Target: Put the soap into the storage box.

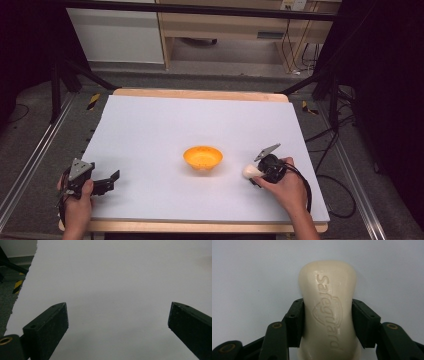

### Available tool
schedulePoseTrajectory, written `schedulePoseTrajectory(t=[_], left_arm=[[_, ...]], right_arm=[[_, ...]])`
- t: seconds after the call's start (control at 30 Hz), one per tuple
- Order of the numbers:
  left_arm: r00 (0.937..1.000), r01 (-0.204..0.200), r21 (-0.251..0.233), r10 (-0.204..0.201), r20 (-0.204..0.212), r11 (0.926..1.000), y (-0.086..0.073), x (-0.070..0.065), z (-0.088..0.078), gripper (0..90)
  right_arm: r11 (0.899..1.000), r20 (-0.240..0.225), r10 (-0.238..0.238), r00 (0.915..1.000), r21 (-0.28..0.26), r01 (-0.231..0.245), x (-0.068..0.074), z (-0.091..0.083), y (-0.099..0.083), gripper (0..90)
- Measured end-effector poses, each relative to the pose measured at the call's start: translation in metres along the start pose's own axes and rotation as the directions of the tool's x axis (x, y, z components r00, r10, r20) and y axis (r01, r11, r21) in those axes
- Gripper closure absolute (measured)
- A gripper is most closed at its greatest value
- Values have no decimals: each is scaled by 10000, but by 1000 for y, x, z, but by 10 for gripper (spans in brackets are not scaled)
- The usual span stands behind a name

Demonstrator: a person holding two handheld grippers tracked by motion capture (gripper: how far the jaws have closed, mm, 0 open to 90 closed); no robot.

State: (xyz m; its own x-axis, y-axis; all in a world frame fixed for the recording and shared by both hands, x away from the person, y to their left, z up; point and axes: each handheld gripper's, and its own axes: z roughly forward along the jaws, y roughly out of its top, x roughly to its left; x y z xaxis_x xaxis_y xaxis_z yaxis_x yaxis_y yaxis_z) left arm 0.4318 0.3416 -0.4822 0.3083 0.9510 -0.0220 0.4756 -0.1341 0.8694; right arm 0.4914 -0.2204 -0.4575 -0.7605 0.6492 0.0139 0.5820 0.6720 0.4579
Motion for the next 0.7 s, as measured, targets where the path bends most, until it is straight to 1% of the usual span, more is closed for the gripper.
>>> schedulePoseTrajectory(t=[0.1, 0.2, 0.23, 0.37, 0.43, 0.7], left_arm=[[10000, 32, 10, -32, 15, 10000, 0, 0, 0, 24], [10000, 31, 24, -31, 29, 10000, 0, 0, 0, 24], [10000, 29, 16, -29, 23, 10000, 0, 0, 0, 24], [10000, 26, 4, -26, 23, 10000, 0, 0, 0, 24], [10000, 33, 14, -33, 27, 10000, 0, 0, 0, 24], [10000, 48, 8, -48, 39, 10000, 0, 0, 0, 24]], right_arm=[[10000, -165, 11, 9999, -96, -12, -2, -1, 0, 489], [10000, -128, -35, 9999, -94, 34, -2, -2, 2, 491], [9997, -98, -238, 9997, -73, 238, -2, -3, 3, 491], [9985, -135, -527, 9985, -119, 526, -1, -7, 10, 492], [9971, -173, -745, 9971, -156, 742, -1, -9, 14, 492], [9918, -434, -1227, 9915, -406, 1209, 0, -15, 30, 493]])
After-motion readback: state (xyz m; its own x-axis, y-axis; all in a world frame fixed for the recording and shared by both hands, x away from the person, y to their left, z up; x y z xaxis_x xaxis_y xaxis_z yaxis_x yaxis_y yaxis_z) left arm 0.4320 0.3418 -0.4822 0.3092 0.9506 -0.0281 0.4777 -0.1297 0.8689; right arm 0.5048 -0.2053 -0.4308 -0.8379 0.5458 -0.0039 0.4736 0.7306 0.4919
